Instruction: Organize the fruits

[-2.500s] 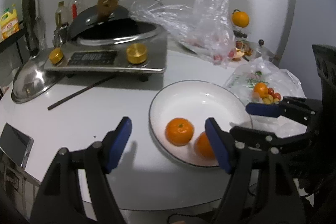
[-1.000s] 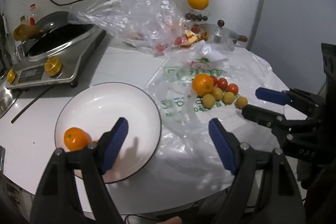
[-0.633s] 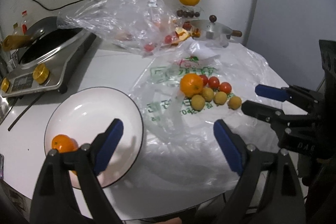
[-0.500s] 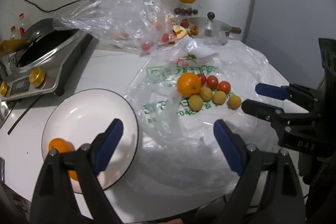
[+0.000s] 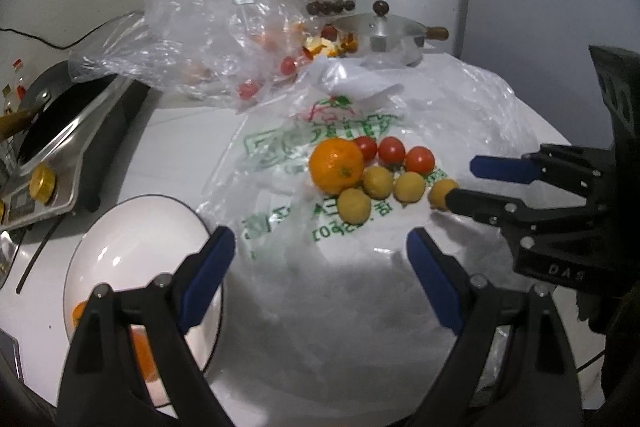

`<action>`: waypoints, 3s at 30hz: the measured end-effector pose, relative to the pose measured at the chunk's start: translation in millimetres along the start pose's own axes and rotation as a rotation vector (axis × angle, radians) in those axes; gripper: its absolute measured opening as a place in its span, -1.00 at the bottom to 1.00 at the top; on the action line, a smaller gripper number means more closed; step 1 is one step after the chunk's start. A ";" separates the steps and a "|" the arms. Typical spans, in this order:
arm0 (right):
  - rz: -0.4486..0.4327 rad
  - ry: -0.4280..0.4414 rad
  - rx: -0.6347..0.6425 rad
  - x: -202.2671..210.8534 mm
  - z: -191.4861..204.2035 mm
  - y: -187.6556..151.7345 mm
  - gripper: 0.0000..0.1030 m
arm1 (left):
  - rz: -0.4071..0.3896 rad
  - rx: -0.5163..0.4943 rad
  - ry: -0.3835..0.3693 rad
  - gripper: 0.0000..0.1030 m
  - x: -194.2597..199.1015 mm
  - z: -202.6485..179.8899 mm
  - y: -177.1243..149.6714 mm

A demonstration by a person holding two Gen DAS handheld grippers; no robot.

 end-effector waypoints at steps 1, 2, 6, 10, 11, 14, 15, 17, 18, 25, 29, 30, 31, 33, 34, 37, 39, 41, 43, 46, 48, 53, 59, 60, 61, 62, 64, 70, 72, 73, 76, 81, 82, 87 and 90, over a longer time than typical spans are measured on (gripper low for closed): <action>0.004 0.005 0.005 -1.8 -0.2 -0.3 -0.16 | 0.002 -0.005 -0.002 0.73 -2.9 -0.9 0.8; 0.006 0.010 0.010 -3.1 -0.3 -0.7 -0.21 | 0.003 -0.008 -0.003 0.73 -5.1 -1.0 1.6; 0.035 0.020 0.028 -14.2 0.3 -3.2 -0.34 | 0.012 -0.019 -0.011 0.71 -16.6 -1.8 3.9; 0.059 0.031 0.031 -23.1 0.0 -5.8 -0.34 | 0.019 -0.032 -0.029 0.71 -27.8 -4.7 6.9; 0.062 0.032 0.031 -24.9 -0.7 -6.4 -0.34 | 0.018 -0.041 -0.033 0.68 -30.8 -5.3 7.7; 0.073 0.040 0.024 -29.2 -2.6 -7.5 -0.37 | 0.037 -0.047 -0.039 0.40 -41.0 -5.1 9.3; 0.075 0.046 0.023 -29.6 -2.5 -7.6 -0.39 | 0.040 -0.049 -0.037 0.36 -43.6 -5.0 9.6; 0.079 0.054 0.026 -30.8 -1.7 -8.0 -0.49 | 0.049 -0.053 -0.033 0.22 -48.5 -4.3 10.1; 0.079 0.055 0.026 -31.1 -1.8 -7.6 -0.49 | 0.055 -0.055 -0.031 0.19 -50.5 -3.9 10.3; 0.079 0.083 0.000 -32.2 -4.8 -7.4 -0.49 | 0.052 -0.096 -0.015 -0.05 -51.4 -9.2 12.6; 0.076 0.095 -0.016 -32.0 -6.9 -8.2 -0.50 | 0.018 -0.136 0.002 -0.05 -43.5 -16.6 18.2; 0.076 0.096 -0.017 -31.9 -6.9 -8.2 -0.50 | 0.017 -0.140 -0.003 -0.05 -43.3 -18.3 18.4; 0.075 0.096 -0.018 -31.8 -6.9 -8.3 -0.50 | 0.023 -0.142 -0.009 -0.05 -44.5 -19.2 17.9; 0.073 0.096 -0.019 -31.4 -6.7 -8.1 -0.50 | 0.042 -0.144 -0.024 -0.15 -49.0 -20.6 15.7; 0.072 0.095 -0.020 -31.5 -6.9 -7.9 -0.50 | 0.053 -0.143 -0.033 -0.19 -51.9 -21.0 14.2; 0.068 0.093 -0.022 -30.8 -7.7 -8.1 -0.50 | 0.068 -0.141 -0.045 -0.28 -57.1 -21.0 12.3; 0.063 0.092 -0.024 -30.0 -7.8 -8.3 -0.50 | 0.076 -0.131 -0.046 -0.37 -60.9 -17.5 12.4; 0.059 0.093 -0.029 -29.5 -8.6 -7.9 -0.50 | 0.079 -0.120 -0.047 -0.42 -63.7 -14.1 13.5; 0.055 0.090 -0.038 -28.7 -9.8 -7.4 -0.50 | 0.083 -0.107 -0.049 -0.45 -65.3 -11.9 14.9; 0.050 0.087 -0.056 -27.7 -11.8 -6.5 -0.50 | 0.078 -0.099 -0.060 -0.49 -65.0 -10.3 15.8; 0.047 0.086 -0.064 -27.3 -13.9 -5.6 -0.50 | 0.079 -0.109 -0.060 -0.49 -64.6 -11.7 15.1; 0.046 0.068 -0.045 -25.9 -12.1 -5.2 -0.50 | 0.078 -0.080 -0.106 -0.49 -62.1 -8.7 13.0; 0.031 0.031 -0.036 -17.8 -13.2 -0.2 -0.50 | 0.062 -0.057 -0.135 -0.49 -52.7 -5.9 8.6; 0.029 0.026 -0.035 -15.6 -12.5 0.6 -0.50 | 0.057 -0.058 -0.137 -0.49 -49.9 -5.8 8.1; 0.027 0.023 -0.033 -13.7 -12.0 1.3 -0.50 | 0.052 -0.058 -0.139 -0.49 -47.0 -6.1 8.1; 0.024 0.019 -0.031 -11.4 -11.3 2.6 -0.50 | 0.043 -0.057 -0.143 -0.49 -43.4 -6.2 8.9; 0.016 0.012 -0.027 -7.0 -9.4 5.9 -0.50 | 0.023 -0.058 -0.147 -0.49 -34.4 -5.9 11.3; -0.019 0.006 -0.011 8.8 3.8 18.7 -0.50 | -0.023 -0.057 -0.158 -0.49 -9.7 -2.3 15.4; -0.028 0.007 -0.003 13.3 9.5 21.7 -0.50 | -0.036 -0.055 -0.156 -0.49 -1.1 0.7 14.7; -0.030 0.007 0.001 14.8 12.5 22.8 -0.50 | -0.040 -0.053 -0.154 -0.49 2.2 2.1 13.8; -0.037 0.011 0.014 18.7 22.7 26.8 -0.50 | -0.052 -0.047 -0.143 -0.49 12.2 9.3 11.5; -0.053 0.024 0.040 24.7 41.9 35.2 -0.50 | -0.077 -0.032 -0.124 -0.49 30.5 24.4 6.8; -0.056 0.028 0.044 25.6 46.0 37.1 -0.50 | -0.081 -0.029 -0.120 -0.49 33.7 27.8 5.5; -0.064 0.042 0.071 27.4 65.4 43.4 -0.50 | -0.096 -0.007 -0.105 -0.49 47.4 44.5 -2.2; -0.064 0.047 0.086 26.8 76.7 47.4 -0.50 | -0.106 0.010 -0.101 -0.49 53.5 54.2 -5.5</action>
Point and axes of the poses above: each gripper's, at about its wrist camera, not at the fingertips, and x roughly against the way its jaws point, z to its left, y to its top, the point moved 5 cm from there along -x, roughly the way its jaws point, and after that the axes turned 12 degrees about -y, right-handed, at the moved point
